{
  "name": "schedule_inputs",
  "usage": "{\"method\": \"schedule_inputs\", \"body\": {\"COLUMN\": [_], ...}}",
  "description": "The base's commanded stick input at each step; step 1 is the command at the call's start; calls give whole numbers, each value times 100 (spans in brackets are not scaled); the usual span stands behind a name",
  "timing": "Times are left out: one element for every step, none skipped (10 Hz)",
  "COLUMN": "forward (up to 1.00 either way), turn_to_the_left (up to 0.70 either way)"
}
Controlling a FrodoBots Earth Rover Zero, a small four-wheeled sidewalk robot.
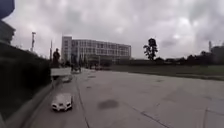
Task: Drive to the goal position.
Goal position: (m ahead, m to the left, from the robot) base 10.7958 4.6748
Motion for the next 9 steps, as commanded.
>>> {"method": "schedule_inputs", "body": {"forward": [70, 70, 70, 70, 70, 70, 70, 70, 70], "turn_to_the_left": [1, 2, 0, 1, 0, 2, 2, 2, 1]}}
